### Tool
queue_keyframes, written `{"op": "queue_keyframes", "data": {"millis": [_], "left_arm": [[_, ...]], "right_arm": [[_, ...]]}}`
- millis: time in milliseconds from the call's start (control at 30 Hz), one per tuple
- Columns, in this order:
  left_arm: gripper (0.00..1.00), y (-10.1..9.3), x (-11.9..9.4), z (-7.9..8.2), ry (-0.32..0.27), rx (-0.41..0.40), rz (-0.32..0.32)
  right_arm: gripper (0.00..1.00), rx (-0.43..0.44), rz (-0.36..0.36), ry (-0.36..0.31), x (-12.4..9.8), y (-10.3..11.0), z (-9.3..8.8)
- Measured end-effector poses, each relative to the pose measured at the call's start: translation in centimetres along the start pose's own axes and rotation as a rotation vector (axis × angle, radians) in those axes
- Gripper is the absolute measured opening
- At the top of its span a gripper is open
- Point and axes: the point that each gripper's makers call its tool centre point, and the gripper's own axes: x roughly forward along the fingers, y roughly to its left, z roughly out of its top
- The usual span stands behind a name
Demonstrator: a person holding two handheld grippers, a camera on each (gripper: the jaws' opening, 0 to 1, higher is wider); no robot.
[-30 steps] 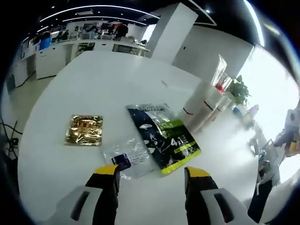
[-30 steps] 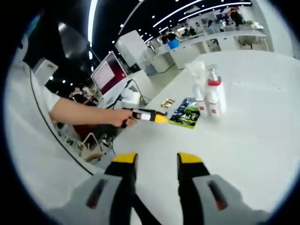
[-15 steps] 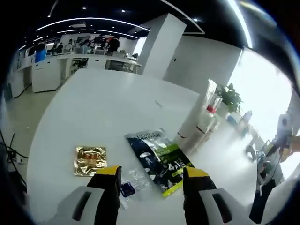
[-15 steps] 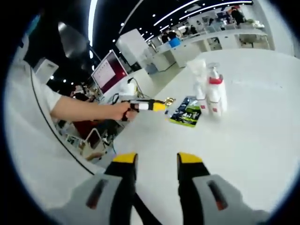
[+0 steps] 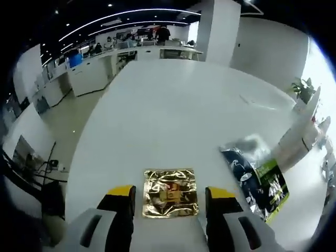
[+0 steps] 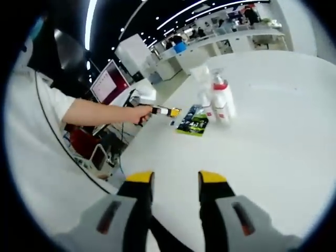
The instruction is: Arrange the skincare products in the storage area until every visible bottle or jar stands upright without overlapping.
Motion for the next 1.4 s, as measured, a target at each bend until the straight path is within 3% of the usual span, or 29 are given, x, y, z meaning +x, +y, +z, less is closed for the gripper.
{"op": "queue_keyframes", "data": {"millis": [33, 133, 233, 300, 800, 833, 867, 900, 933, 967, 1067, 1100, 1133, 1233, 1300, 1400], "left_arm": [[0.56, 0.1, 0.2, 0.5, -0.032, -0.005, 0.008], [0.54, -0.3, 0.0, -0.1, -0.012, -0.037, 0.012], [0.43, -1.0, -0.2, 0.3, -0.051, -0.023, -0.005], [0.43, -0.5, -0.5, 0.0, -0.035, -0.069, 0.023], [0.35, 0.4, -0.9, 0.3, -0.092, -0.035, 0.005], [0.33, 0.4, -0.9, 0.3, -0.093, -0.036, 0.004], [0.10, 0.7, -1.3, 0.0, -0.083, -0.044, 0.017], [0.02, 1.4, -2.3, -2.2, 0.027, 0.055, 0.026], [0.01, 2.5, -1.7, -0.5, -0.079, 0.082, 0.086], [0.01, 1.5, -1.3, -0.6, -0.115, -0.011, 0.026], [0.01, 1.1, -1.2, -0.6, -0.085, -0.008, -0.003], [0.01, 1.4, -1.2, -0.7, -0.074, -0.029, -0.005], [0.01, 1.5, -1.3, -1.0, -0.054, -0.119, -0.009], [0.01, 1.8, -3.2, 0.0, -0.151, -0.194, -0.024], [0.01, 1.5, -4.2, 0.3, -0.158, -0.197, -0.048], [0.01, 0.7, -6.1, 1.5, -0.220, -0.235, -0.089]], "right_arm": [[0.35, 0.000, -0.003, 0.001, 0.0, -0.1, 0.0], [0.35, 0.002, -0.006, 0.000, 0.0, -0.2, 0.1], [0.35, -0.002, -0.005, 0.005, 0.1, -0.3, 0.0], [0.35, -0.002, -0.002, 0.007, 0.2, -0.2, 0.0], [0.35, 0.013, -0.028, 0.004, -0.8, -0.2, -1.5], [0.35, 0.016, -0.030, 0.005, -0.8, -0.2, -1.7], [0.35, 0.018, -0.031, 0.005, -0.9, -0.2, -1.7], [0.35, 0.018, -0.032, 0.007, -0.9, -0.1, -1.7], [0.35, 0.017, -0.033, 0.007, -0.9, -0.1, -1.8], [0.35, 0.011, -0.034, 0.007, -1.0, 0.1, -1.7], [0.35, 0.011, -0.034, 0.001, -1.2, 0.3, -1.7], [0.35, 0.011, -0.030, 0.002, -1.2, 0.3, -1.7], [0.35, -0.001, -0.025, 0.013, -1.1, 0.5, -1.8], [0.35, 0.000, -0.009, 0.003, -0.9, 0.7, -1.5], [0.35, -0.005, 0.006, -0.001, -0.5, 0.8, -1.1], [0.35, -0.031, 0.044, 0.005, 0.5, 1.3, -0.6]]}}
